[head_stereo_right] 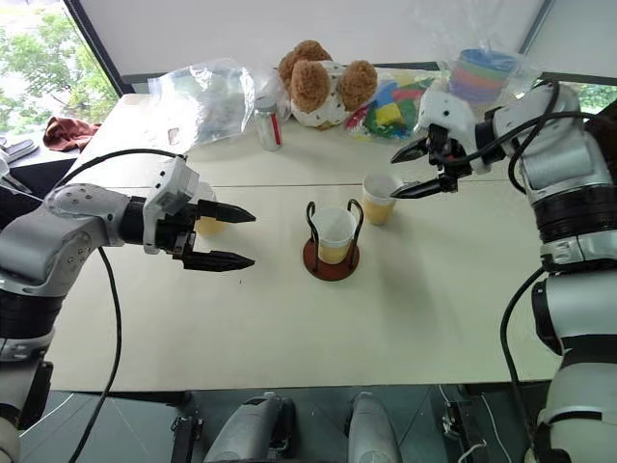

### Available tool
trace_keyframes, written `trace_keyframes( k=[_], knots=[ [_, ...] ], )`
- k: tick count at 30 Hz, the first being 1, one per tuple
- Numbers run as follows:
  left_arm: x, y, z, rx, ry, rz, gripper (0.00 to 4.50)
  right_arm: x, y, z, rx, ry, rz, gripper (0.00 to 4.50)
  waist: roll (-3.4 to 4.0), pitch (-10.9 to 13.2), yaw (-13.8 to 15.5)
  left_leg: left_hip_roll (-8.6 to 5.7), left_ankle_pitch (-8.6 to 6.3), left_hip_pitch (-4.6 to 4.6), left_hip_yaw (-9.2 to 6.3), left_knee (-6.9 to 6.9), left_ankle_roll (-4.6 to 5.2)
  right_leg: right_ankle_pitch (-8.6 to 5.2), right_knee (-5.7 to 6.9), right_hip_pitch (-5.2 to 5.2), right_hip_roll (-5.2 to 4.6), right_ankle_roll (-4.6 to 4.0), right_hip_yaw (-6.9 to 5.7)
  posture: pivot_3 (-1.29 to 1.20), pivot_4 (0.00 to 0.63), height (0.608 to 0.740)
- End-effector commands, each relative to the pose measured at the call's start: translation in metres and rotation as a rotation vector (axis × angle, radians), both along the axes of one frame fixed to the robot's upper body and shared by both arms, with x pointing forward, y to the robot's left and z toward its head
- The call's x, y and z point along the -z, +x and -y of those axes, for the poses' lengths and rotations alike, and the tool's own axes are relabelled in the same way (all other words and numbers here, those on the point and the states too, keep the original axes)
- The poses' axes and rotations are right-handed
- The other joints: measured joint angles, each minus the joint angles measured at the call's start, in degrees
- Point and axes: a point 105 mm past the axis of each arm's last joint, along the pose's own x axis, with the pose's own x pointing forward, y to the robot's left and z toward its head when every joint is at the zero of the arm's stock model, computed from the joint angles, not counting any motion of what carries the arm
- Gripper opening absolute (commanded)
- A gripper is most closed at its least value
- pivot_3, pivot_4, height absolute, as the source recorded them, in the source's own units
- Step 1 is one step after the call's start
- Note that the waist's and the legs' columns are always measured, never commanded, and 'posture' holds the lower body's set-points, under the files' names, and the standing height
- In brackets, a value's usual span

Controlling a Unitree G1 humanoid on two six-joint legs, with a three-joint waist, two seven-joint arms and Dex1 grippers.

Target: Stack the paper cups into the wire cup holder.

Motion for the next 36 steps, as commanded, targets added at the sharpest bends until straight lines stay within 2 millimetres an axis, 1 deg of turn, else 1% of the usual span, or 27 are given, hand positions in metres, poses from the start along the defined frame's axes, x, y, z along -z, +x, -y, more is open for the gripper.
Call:
trace_keyframes(
  k=[1,4,11,14,17,18,21,22,26,28,31,33,34,35,36],
  knots=[
    [-0.009,-0.003,0.001,0.005,-0.009,0.041,4.5,0.0,0.005,-0.001,-0.018,-0.042,0.038,3.28,0.0,0.0,-0.11,0.01,0.0,0.0,0.0,-0.01,-0.01,0.0,0.0,0.0,0.0,0.0,0.0,0.0,0.15,0.74],
    [-0.009,-0.002,0.002,0.0,-0.01,0.044,4.5,0.013,0.009,0.0,-0.022,-0.065,0.018,3.28,0.0,0.0,-0.15,0.03,0.02,0.02,0.0,-0.01,-0.03,0.0,0.01,0.0,0.03,0.0,0.01,0.0,0.15,0.74],
    [-0.005,0.0,-0.001,-0.029,-0.002,0.044,4.5,0.03,0.024,-0.007,-0.009,-0.073,0.023,3.28,0.0,0.0,0.04,0.03,0.03,0.01,0.01,-0.01,-0.05,0.0,0.0,0.0,0.02,0.0,0.02,0.0,0.15,0.74],
    [-0.002,-0.001,-0.003,-0.039,0.005,0.04,4.5,0.035,0.027,-0.008,-0.01,-0.074,0.013,3.28,0.0,0.0,-0.05,0.03,0.04,0.01,0.0,-0.01,-0.07,0.0,0.0,0.0,0.03,0.0,0.02,0.0,0.15,0.74],
    [-0.001,-0.001,-0.003,-0.044,0.006,0.04,4.5,0.039,0.027,-0.009,-0.022,-0.087,0.0,2.5,0.0,0.0,-0.03,0.03,0.04,0.01,0.0,-0.02,-0.08,0.0,0.0,0.0,0.03,0.0,0.02,0.0,0.15,0.74],
    [-0.001,-0.001,-0.003,-0.045,0.006,0.041,4.5,0.04,0.027,-0.009,-0.024,-0.088,-0.002,2.06,0.0,0.0,-0.04,0.03,0.05,0.01,0.0,-0.02,-0.08,0.0,0.0,0.0,0.03,0.0,0.02,0.0,0.15,0.74],
    [-0.002,-0.001,-0.003,-0.048,0.006,0.042,4.5,0.04,0.027,-0.009,-0.025,-0.091,-0.001,0.45,0.0,0.0,-0.07,0.03,0.05,0.02,0.0,-0.01,-0.09,0.0,0.0,0.0,0.03,0.0,0.02,0.0,0.15,0.74],
    [-0.002,-0.001,-0.003,-0.048,0.005,0.043,4.5,0.041,0.027,-0.01,-0.025,-0.092,-0.001,0.02,0.0,0.0,-0.08,0.03,0.05,0.02,0.0,-0.01,-0.09,0.0,0.0,0.0,0.03,0.0,0.02,0.0,0.15,0.74],
    [-0.002,0.0,-0.003,-0.05,0.003,0.047,4.5,0.038,0.03,-0.008,-0.007,-0.093,0.014,0.02,0.0,0.0,-0.08,0.03,0.05,0.02,0.0,-0.02,-0.09,0.0,0.0,0.0,0.03,0.0,0.02,0.0,0.15,0.74],
    [-0.002,0.0,-0.003,-0.05,0.005,0.047,4.5,0.024,0.029,-0.006,-0.008,-0.093,0.047,0.02,0.0,0.0,-0.11,0.03,0.06,0.02,0.0,-0.01,-0.1,0.0,0.0,0.0,0.03,0.0,0.03,0.0,0.15,0.74],
    [-0.002,0.0,-0.006,-0.053,0.015,0.044,4.5,-0.012,0.025,-0.005,-0.029,-0.113,0.131,0.02,0.04,0.02,-0.1,0.02,0.06,0.01,0.0,-0.02,-0.11,0.0,0.01,-0.03,0.03,0.0,0.04,0.0,0.15,0.74],
    [-0.004,-0.001,-0.007,-0.047,0.007,0.032,4.5,-0.051,0.018,-0.009,-0.064,-0.16,0.241,0.02,0.12,0.07,-0.05,0.03,0.06,0.0,0.0,-0.05,-0.11,0.0,0.01,-0.06,0.03,0.0,0.03,0.0,0.15,0.74],
    [-0.005,-0.001,-0.007,-0.044,0.004,0.029,4.5,-0.062,0.015,-0.011,-0.075,-0.174,0.274,0.02,0.15,0.09,-0.08,0.02,0.06,-0.01,0.0,-0.06,-0.11,0.0,0.01,-0.08,0.03,0.0,0.04,0.0,0.15,0.74],
    [-0.005,-0.002,-0.006,-0.042,0.003,0.027,4.5,-0.078,0.008,-0.019,-0.106,-0.147,0.293,0.02,0.15,0.09,-0.11,0.02,0.06,-0.01,0.01,-0.09,-0.11,0.0,0.01,-0.11,0.03,0.0,0.04,0.0,0.15,0.74],
    [-0.005,-0.002,-0.006,-0.041,0.004,0.027,4.5,-0.087,0.003,-0.025,-0.129,-0.122,0.297,0.02,0.15,0.09,-0.1,0.03,0.05,-0.01,0.0,-0.12,-0.12,0.0,0.01,-0.12,0.04,0.0,0.04,0.0,0.15,0.74]
  ],
)
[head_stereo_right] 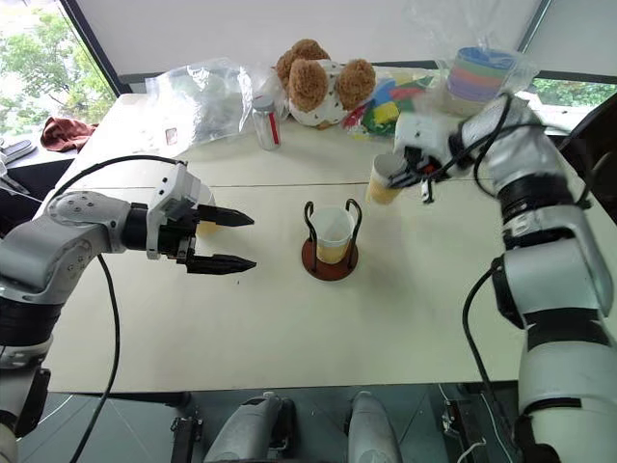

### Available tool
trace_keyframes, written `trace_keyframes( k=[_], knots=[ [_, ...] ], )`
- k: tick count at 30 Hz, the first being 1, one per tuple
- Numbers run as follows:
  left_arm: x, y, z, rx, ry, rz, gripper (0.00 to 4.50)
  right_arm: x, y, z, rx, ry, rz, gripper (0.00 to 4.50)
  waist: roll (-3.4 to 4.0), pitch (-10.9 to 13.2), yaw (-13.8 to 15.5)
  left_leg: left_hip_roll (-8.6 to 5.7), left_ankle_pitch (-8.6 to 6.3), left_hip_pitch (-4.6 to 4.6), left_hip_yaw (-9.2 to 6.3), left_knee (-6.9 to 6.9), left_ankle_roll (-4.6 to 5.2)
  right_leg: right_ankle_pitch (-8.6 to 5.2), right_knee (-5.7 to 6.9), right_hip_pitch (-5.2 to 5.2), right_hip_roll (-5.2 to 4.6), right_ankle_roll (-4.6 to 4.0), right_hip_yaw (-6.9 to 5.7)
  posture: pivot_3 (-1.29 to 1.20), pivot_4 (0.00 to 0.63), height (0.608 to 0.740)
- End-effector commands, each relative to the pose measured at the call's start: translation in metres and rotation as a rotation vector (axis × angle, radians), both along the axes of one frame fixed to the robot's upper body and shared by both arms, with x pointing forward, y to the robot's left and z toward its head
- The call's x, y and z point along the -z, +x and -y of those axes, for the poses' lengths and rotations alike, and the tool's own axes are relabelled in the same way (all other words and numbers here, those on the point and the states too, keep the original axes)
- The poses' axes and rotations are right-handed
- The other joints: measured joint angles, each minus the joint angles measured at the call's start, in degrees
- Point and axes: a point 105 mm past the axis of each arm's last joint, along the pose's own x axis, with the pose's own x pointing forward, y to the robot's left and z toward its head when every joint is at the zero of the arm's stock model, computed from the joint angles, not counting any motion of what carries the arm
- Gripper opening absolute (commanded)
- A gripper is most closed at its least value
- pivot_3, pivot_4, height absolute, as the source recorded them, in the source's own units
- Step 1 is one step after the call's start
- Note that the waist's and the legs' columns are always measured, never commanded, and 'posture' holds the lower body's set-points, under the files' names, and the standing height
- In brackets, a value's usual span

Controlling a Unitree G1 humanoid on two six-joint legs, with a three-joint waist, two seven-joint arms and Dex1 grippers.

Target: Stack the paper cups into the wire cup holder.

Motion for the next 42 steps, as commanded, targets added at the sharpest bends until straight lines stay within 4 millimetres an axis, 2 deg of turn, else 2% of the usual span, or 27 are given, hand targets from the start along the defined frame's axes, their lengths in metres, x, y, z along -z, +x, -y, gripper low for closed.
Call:
trace_keyframes(
  k=[1,4,8,17,24,42],
  knots=[
    [-0.012,-0.002,-0.001,0.009,-0.014,0.036,4.5,-0.061,-0.025,-0.028,-0.138,0.077,0.104,0.02,-0.03,-0.02,-0.04,0.01,0.0,0.0,0.0,-0.03,0.0,0.0,0.0,-0.01,0.01,0.0,0.0,0.0,0.15,0.74],
    [-0.011,-0.002,0.0,0.015,-0.013,0.032,4.5,-0.07,-0.048,-0.044,-0.223,0.127,0.057,0.02,-0.07,-0.04,0.0,0.09,-0.01,0.03,0.0,0.0,0.0,0.0,0.0,0.06,0.08,0.0,0.0,0.0,0.15,0.74],
    [-0.01,-0.002,0.0,0.018,-0.013,0.032,4.5,-0.053,-0.077,-0.056,-0.299,0.111,-0.05,0.02,-0.08,-0.04,0.69,0.03,-0.01,0.02,0.0,0.11,0.01,0.01,0.01,0.11,-0.02,-0.01,0.0,0.0,0.15,0.74],
    [-0.01,-0.002,0.002,0.023,-0.023,0.035,4.5,-0.023,-0.103,-0.064,-0.353,0.069,-0.178,0.02,-0.08,-0.04,0.33,0.01,-0.03,0.02,0.0,0.09,0.05,0.0,0.04,0.05,-0.03,-0.01,0.0,0.0,0.15,0.74],
    [-0.008,-0.002,0.004,0.025,-0.03,0.037,4.5,-0.002,-0.103,-0.069,-0.366,0.054,-0.231,0.02,-0.08,-0.05,0.38,0.01,-0.03,0.02,0.0,0.13,0.07,0.01,0.06,0.07,-0.04,-0.01,0.01,0.0,0.15,0.74],
    [-0.007,-0.003,0.006,0.013,-0.044,0.035,4.5,0.019,-0.085,-0.076,-0.373,0.013,-0.24,0.02,-0.09,-0.05,0.35,0.01,-0.02,0.02,0.0,0.13,0.05,0.01,0.06,0.06,-0.03,-0.01,0.0,0.0,0.15,0.74]
  ],
)
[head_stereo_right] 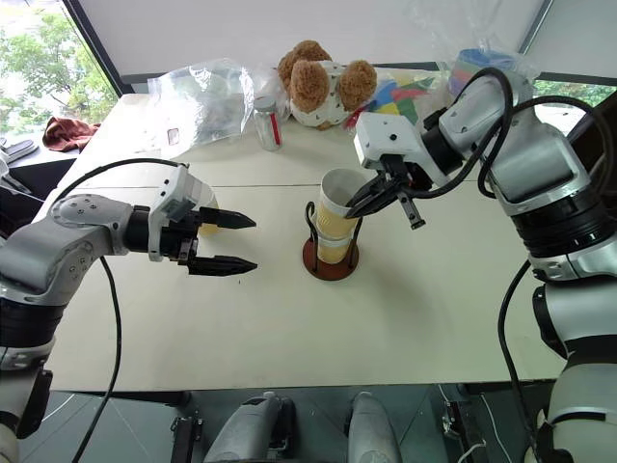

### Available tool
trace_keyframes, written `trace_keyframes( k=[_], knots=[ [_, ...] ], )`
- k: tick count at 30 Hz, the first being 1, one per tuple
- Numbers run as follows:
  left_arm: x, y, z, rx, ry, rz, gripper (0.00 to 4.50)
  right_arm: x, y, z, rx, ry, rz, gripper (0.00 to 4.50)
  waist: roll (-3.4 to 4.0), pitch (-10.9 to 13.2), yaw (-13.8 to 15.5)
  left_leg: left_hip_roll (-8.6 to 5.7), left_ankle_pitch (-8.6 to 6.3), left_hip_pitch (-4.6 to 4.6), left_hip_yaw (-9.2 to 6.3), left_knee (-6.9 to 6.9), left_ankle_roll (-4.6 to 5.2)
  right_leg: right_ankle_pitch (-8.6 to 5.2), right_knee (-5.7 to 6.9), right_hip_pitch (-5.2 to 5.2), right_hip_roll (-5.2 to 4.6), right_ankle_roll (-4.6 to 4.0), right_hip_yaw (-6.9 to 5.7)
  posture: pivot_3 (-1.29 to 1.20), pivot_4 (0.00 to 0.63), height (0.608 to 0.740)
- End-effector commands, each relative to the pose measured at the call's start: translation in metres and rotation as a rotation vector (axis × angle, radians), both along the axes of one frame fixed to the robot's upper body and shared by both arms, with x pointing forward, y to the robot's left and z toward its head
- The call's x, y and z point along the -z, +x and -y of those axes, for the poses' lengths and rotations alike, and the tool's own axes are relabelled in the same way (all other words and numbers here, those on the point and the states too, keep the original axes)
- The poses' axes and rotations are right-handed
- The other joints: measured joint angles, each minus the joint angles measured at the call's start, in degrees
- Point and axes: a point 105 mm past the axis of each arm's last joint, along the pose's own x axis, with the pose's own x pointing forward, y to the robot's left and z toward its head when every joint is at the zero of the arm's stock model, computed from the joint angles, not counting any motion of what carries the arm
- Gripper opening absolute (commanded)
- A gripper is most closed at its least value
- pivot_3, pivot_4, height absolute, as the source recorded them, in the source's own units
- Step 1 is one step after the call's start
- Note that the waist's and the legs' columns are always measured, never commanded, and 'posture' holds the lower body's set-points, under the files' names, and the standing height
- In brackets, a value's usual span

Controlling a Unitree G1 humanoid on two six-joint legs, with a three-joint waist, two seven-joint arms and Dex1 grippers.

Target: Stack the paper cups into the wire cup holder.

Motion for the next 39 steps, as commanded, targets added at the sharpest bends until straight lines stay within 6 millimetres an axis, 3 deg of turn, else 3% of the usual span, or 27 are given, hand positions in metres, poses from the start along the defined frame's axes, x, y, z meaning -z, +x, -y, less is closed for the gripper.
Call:
trace_keyframes(
  k=[1,4,9,13,16,19,23,25,28,33,39],
  knots=[
    [-0.01,-0.003,0.001,0.012,-0.015,0.044,4.5,-0.005,0.001,-0.002,-0.016,0.003,0.03,0.02,0.0,0.0,0.0,0.0,0.0,0.0,0.0,0.0,0.0,0.0,0.0,0.0,0.0,0.0,0.0,0.0,0.15,0.74],
    [-0.011,-0.003,0.001,0.01,-0.016,0.048,4.5,-0.006,0.002,-0.003,-0.015,0.007,0.038,0.92,0.0,0.0,-0.01,0.0,0.0,0.0,0.0,0.0,0.0,0.0,0.0,0.0,0.0,0.0,0.0,0.0,0.15,0.74],
    [-0.018,0.001,0.0,-0.006,-0.024,0.078,4.5,-0.016,0.004,-0.003,0.001,0.048,0.056,3.47,0.0,0.0,0.02,0.0,0.0,0.0,0.0,0.0,0.0,0.0,0.0,0.0,0.01,0.0,0.0,0.0,0.15,0.74],
    [-0.034,0.017,-0.014,-0.086,0.025,0.203,4.5,-0.041,0.01,0.01,0.103,0.154,0.108,3.47,-0.01,0.0,0.12,0.0,0.0,0.0,0.0,0.0,0.0,0.0,0.0,0.01,0.01,0.0,0.0,0.0,0.15,0.74],
    [-0.044,0.033,-0.044,-0.188,0.157,0.316,4.5,-0.076,0.003,0.018,0.193,0.43,0.042,3.47,-0.02,0.01,0.04,0.0,0.01,-0.01,0.0,0.0,-0.02,0.0,0.0,-0.01,0.02,0.0,-0.01,0.0,0.15,0.74],
    [-0.042,0.043,-0.069,-0.251,0.278,0.379,4.5,-0.092,-0.016,0.018,0.197,0.687,-0.1,3.47,0.01,-0.01,0.06,0.02,0.01,0.0,0.0,-0.13,-0.02,0.0,-0.01,-0.02,0.02,0.0,-0.02,0.0,0.15,0.74],
    [-0.043,0.047,-0.098,-0.282,0.435,0.405,4.5,-0.072,-0.042,0.011,0.183,0.838,-0.24,3.47,-0.18,-0.11,0.09,0.08,0.0,-0.01,-0.01,-0.16,0.0,0.0,0.0,0.03,0.04,0.0,-0.09,0.0,0.15,0.74],
    [-0.044,0.048,-0.106,-0.267,0.477,0.383,4.5,-0.036,-0.053,0.001,0.204,0.826,-0.32,3.47,-0.22,-0.12,0.25,0.08,-0.02,-0.02,0.01,-0.1,0.03,0.01,0.0,0.09,0.02,0.0,-0.09,0.0,0.15,0.74],
    [-0.04,0.053,-0.112,-0.256,0.487,0.355,4.5,-0.012,-0.06,-0.007,0.231,0.824,-0.366,3.47,-0.19,-0.11,0.67,0.01,-0.2,-0.02,0.04,0.0,0.36,0.01,0.04,0.12,-0.01,0.0,-0.06,0.0,0.15,0.74],
    [-0.032,0.061,-0.125,-0.24,0.545,0.333,4.5,-0.002,-0.062,-0.01,0.262,0.834,-0.356,3.47,-0.23,-0.12,1.02,0.0,-0.23,0.05,0.1,0.03,0.44,0.01,0.04,0.1,0.0,0.01,-0.03,0.0,0.15,0.74],
    [-0.026,0.079,-0.116,-0.199,0.555,0.352,4.5,-0.001,-0.062,-0.012,0.293,0.86,-0.34,3.47,-0.28,-0.12,1.48,0.05,-0.22,0.02,0.09,0.04,0.44,0.01,0.1,0.11,0.05,0.01,-0.07,0.0,0.15,0.74]
  ],
)
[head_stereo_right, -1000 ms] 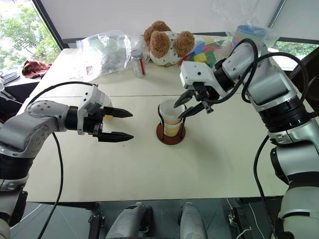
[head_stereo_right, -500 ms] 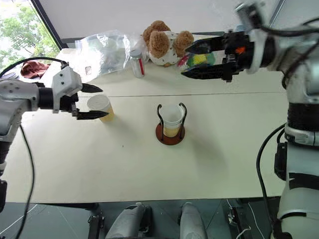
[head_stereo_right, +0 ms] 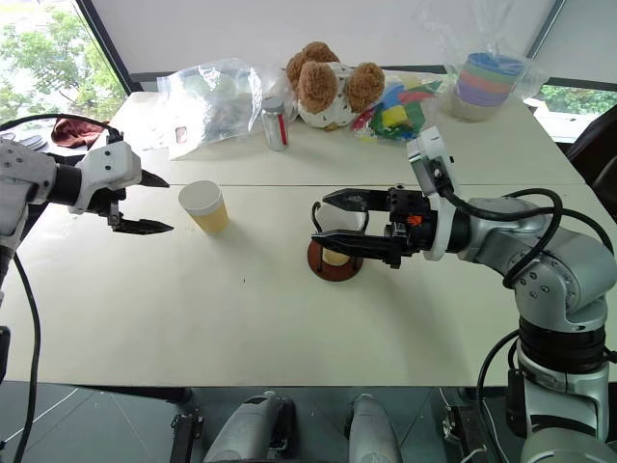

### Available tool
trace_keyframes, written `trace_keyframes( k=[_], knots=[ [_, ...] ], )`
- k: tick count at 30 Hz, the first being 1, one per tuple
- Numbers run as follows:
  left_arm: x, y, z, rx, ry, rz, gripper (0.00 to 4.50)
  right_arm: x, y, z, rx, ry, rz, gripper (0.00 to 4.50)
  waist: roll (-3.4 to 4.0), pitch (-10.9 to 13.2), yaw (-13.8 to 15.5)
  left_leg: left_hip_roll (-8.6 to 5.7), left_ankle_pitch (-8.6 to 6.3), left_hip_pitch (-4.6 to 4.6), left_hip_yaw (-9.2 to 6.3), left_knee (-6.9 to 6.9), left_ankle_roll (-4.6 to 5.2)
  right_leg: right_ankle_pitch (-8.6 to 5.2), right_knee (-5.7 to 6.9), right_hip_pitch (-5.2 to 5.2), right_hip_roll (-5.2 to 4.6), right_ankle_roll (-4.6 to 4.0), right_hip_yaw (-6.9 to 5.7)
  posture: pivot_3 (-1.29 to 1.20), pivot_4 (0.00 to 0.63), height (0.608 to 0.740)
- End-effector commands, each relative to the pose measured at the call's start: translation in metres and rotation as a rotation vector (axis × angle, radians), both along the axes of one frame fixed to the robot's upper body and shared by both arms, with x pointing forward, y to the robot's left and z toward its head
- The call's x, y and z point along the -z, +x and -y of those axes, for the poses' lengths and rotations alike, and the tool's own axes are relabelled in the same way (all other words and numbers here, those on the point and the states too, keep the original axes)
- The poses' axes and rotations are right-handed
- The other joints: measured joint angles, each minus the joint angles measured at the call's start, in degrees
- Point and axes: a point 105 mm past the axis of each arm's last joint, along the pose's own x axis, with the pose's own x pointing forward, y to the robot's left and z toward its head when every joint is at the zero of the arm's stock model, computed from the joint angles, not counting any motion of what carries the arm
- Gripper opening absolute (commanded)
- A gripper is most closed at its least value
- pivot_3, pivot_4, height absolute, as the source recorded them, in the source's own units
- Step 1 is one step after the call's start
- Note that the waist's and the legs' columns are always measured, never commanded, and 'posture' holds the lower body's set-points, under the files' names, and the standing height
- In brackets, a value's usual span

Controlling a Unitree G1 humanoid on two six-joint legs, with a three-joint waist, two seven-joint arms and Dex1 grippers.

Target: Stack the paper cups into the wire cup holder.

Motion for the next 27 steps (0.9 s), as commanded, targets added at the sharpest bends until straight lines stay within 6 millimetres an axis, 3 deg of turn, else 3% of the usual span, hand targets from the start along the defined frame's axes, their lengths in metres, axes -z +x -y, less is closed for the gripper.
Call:
trace_keyframes(
  k=[1,4,9,11,18,21,23,25,27],
  knots=[
    [-0.004,0.011,0.009,0.045,0.027,0.043,4.5,-0.008,-0.009,-0.003,-0.001,0.02,0.053,3.47,-0.01,-0.01,0.05,0.0,0.0,0.0,0.0,0.0,0.0,0.0,0.0,0.03,-0.01,0.0,-0.01,0.0,0.15,0.74],
    [-0.002,0.019,0.015,0.062,0.019,0.052,4.5,-0.008,-0.01,-0.004,0.006,0.027,0.051,3.47,-0.04,0.0,-0.14,-0.01,-0.01,0.0,0.0,0.0,0.02,0.0,-0.01,0.04,-0.01,0.01,-0.01,0.0,0.15,0.74],
    [0.02,0.024,0.023,0.113,0.091,-0.031,4.5,-0.007,-0.009,0.002,0.055,0.013,0.051,3.47,-0.04,0.0,-0.24,0.0,-0.02,0.0,0.01,0.0,0.03,0.0,-0.01,0.01,0.0,0.01,-0.01,0.0,0.15,0.74],
    [0.026,0.027,0.025,0.119,0.113,-0.036,3.69,-0.009,-0.008,0.003,0.069,0.013,0.056,3.54,-0.04,0.0,-0.24,0.0,-0.03,0.0,0.01,0.0,0.06,0.0,0.0,0.01,0.0,0.01,-0.01,0.0,0.15,0.74],
    [0.035,0.04,0.034,0.107,0.129,-0.022,0.16,-0.01,-0.007,0.008,0.105,0.017,0.049,3.54,-0.09,0.0,-0.02,0.0,-0.05,-0.02,0.01,0.01,0.1,0.0,-0.01,0.01,-0.01,0.01,-0.03,0.0,0.15,0.74],
    [0.027,0.045,0.04,0.113,0.143,0.018,0.04,-0.006,-0.007,0.012,0.116,-0.01,0.038,3.54,-0.11,0.0,-0.03,-0.01,-0.07,-0.03,0.01,0.03,0.12,0.01,-0.01,0.01,-0.02,0.02,-0.03,0.0,0.15,0.74],
    [0.01,0.047,0.045,0.139,0.169,0.066,0.04,-0.006,-0.005,0.018,0.139,-0.015,0.031,3.54,-0.13,0.02,-0.06,-0.01,-0.07,-0.04,0.01,0.03,0.13,0.01,-0.02,0.01,-0.02,0.02,-0.03,0.0,0.15,0.74],
    [-0.013,0.048,0.056,0.187,0.179,0.112,0.04,-0.003,-0.002,0.026,0.179,-0.039,0.026,3.54,-0.23,0.06,0.0,-0.01,-0.07,-0.05,0.0,0.03,0.13,0.01,-0.01,0.01,-0.02,0.02,-0.05,0.0,0.15,0.74],
    [-0.051,0.041,0.084,0.293,0.11,0.143,0.04,0.003,0.001,0.045,0.273,-0.107,0.023,3.54,-0.32,0.07,0.25,-0.01,-0.08,-0.08,0.0,0.03,0.14,0.01,-0.03,0.01,-0.02,0.02,-0.07,0.0,0.15,0.74]
  ],
)
